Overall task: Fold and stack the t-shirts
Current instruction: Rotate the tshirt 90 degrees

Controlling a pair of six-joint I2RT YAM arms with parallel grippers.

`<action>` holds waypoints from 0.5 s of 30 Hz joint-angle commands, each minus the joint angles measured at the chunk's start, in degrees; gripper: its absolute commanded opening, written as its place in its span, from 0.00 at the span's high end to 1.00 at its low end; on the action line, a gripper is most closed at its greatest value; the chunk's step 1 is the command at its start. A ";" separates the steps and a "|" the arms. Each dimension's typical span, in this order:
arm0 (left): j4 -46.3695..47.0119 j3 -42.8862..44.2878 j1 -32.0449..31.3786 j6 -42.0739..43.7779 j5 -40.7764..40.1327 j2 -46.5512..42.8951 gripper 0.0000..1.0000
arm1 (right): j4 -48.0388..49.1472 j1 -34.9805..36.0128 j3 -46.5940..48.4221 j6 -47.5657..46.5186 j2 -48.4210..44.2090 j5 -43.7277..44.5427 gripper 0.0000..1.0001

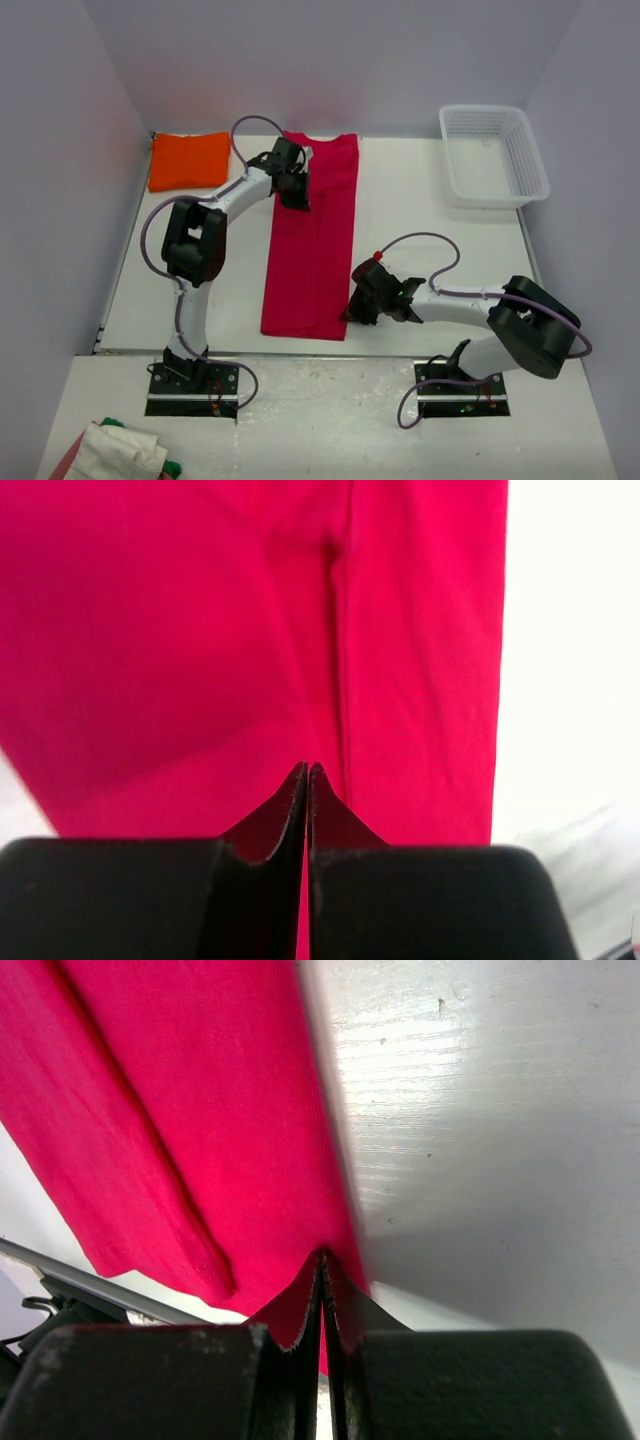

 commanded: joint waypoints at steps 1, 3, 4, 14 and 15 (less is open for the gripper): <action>2.12 7.53 0.12 2.26 2.75 4.53 1.00 | -11.01 1.03 -2.42 -0.79 2.08 1.87 1.00; 3.00 9.47 0.12 2.09 4.15 7.07 1.00 | -11.10 1.03 -1.89 -0.96 2.61 1.87 1.00; 3.08 10.27 0.12 1.91 4.59 7.96 1.00 | -11.01 1.12 -1.80 -0.96 3.23 1.87 1.00; 0.19 23.52 0.21 2.00 4.07 21.83 1.00 | -11.45 1.38 -0.40 -0.44 5.08 1.87 1.00; -0.42 25.20 0.21 2.17 4.07 22.99 1.00 | -11.80 1.38 -0.22 -0.26 5.16 1.87 1.00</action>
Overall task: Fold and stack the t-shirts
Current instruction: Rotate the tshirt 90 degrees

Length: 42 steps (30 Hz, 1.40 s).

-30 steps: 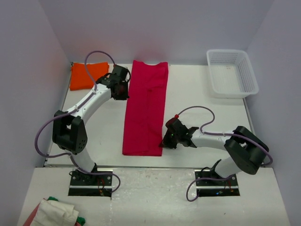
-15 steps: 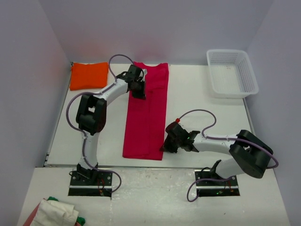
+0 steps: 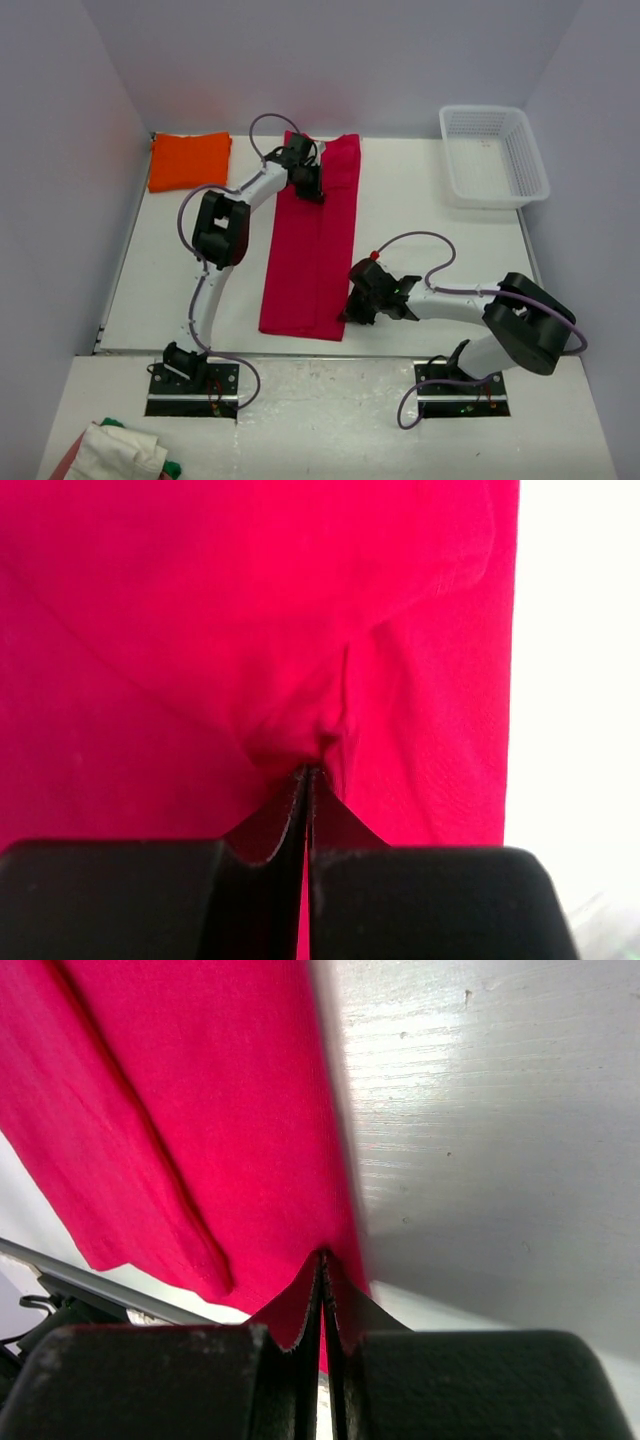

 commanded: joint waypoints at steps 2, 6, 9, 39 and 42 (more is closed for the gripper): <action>-1.81 7.95 0.02 2.26 0.46 7.30 1.00 | -10.75 0.88 -1.33 -0.24 3.77 2.46 1.00; -2.16 13.32 0.89 1.56 2.31 11.09 1.00 | -11.10 -0.61 -1.16 0.29 3.16 2.55 1.00; -0.94 13.77 2.30 0.86 3.71 12.24 1.00 | -11.72 -2.89 -1.59 0.29 1.40 3.16 1.00; 7.59 10.69 4.94 -1.34 20.85 10.75 0.91 | -21.04 1.31 4.29 -0.33 -2.21 5.36 1.00; 8.90 8.41 4.85 -1.69 20.95 7.86 0.88 | -21.83 1.93 5.26 -1.72 -1.68 7.03 1.00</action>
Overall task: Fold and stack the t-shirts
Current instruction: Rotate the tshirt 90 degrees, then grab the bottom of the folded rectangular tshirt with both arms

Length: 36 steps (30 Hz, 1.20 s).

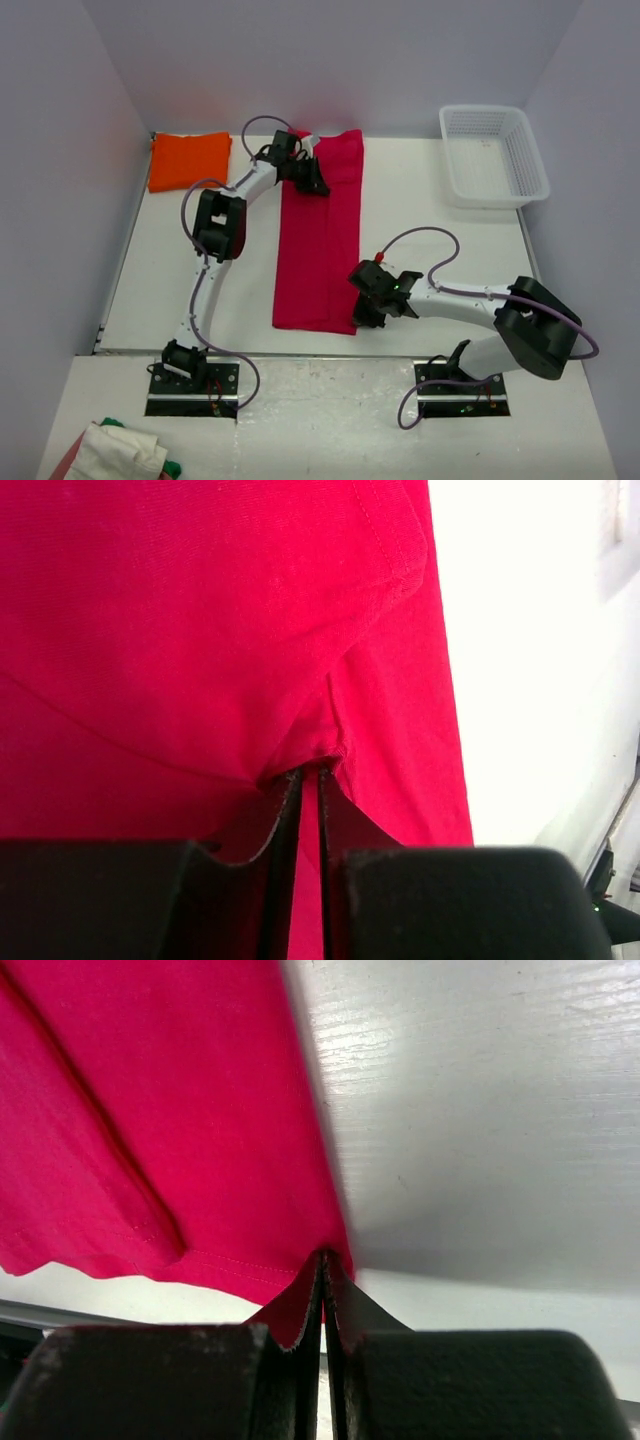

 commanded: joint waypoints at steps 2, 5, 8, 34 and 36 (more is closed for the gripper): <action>2.51 -3.51 -0.55 -0.38 -1.27 -5.16 0.84 | -5.26 1.06 1.55 -1.54 -0.04 4.78 1.00; 2.33 -2.73 -0.55 -1.69 -2.50 -8.07 0.82 | -4.55 1.15 1.98 -4.26 -1.19 7.93 1.00; -0.46 1.04 -1.16 -2.23 -1.97 -9.48 0.81 | -8.14 1.15 5.58 -7.08 -1.63 11.89 0.99; -14.71 -67.49 -6.96 -6.70 -27.36 -68.80 0.63 | 2.99 0.80 -10.14 -12.36 -23.69 -0.65 0.22; -15.51 -70.03 -7.49 -7.32 -29.47 -70.03 0.63 | 5.72 0.80 -10.93 -12.18 -22.11 -1.88 0.21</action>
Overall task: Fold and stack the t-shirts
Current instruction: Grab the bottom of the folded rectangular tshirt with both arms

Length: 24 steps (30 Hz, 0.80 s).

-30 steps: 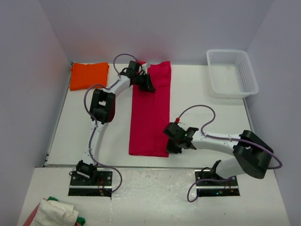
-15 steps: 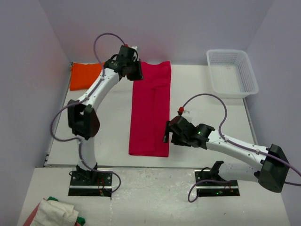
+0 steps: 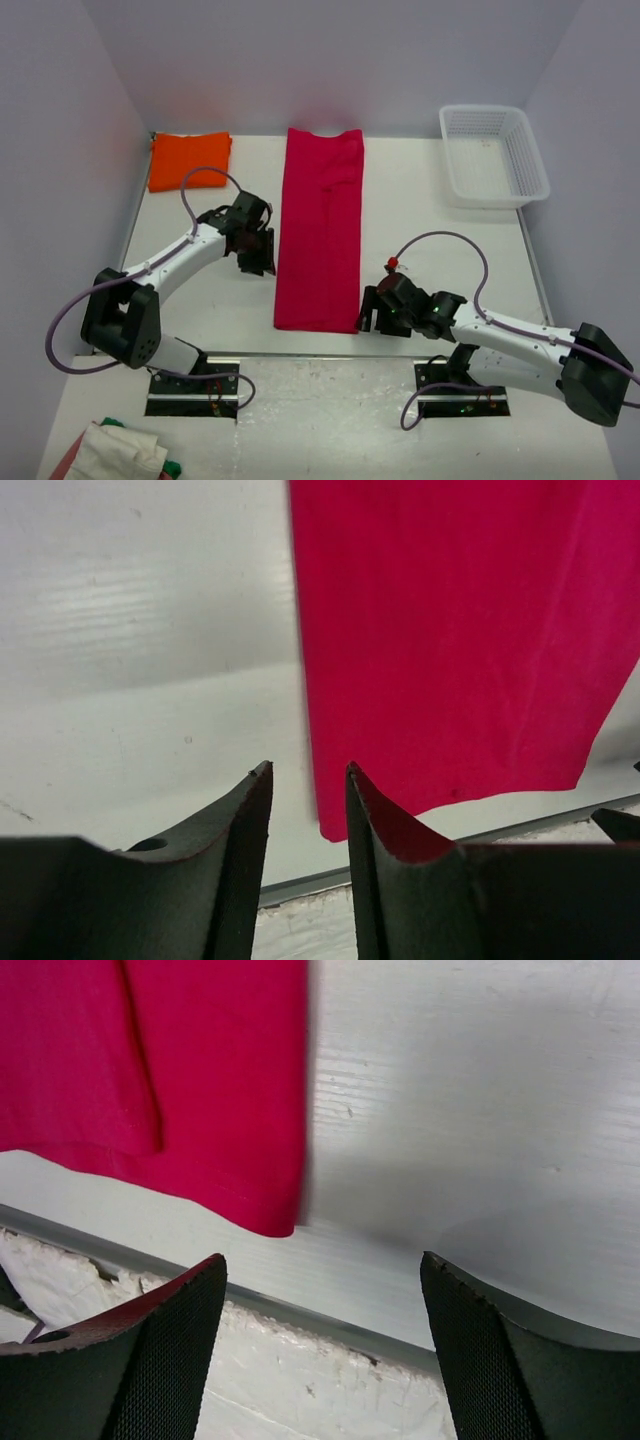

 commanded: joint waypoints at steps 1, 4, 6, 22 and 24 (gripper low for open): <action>0.49 -2.77 -1.13 -2.10 -1.17 -4.70 0.64 | 8.29 -0.08 -0.38 1.42 1.72 -3.81 0.21; 0.05 -6.11 -3.06 -4.03 -3.64 -6.55 0.66 | 9.43 -0.08 -0.29 1.33 3.30 -3.81 0.20; -0.13 -8.21 -5.17 -6.65 -5.65 -7.78 0.65 | 10.39 -0.08 -0.38 1.42 4.18 -3.81 0.19; -2.15 -11.30 -20.20 -19.15 -10.50 -7.35 0.61 | 10.66 -0.08 -0.64 2.74 5.60 -3.81 0.14; -2.85 -11.48 -20.47 -20.12 -11.46 -7.26 0.60 | 10.40 -0.08 -0.99 2.91 4.97 -3.81 0.14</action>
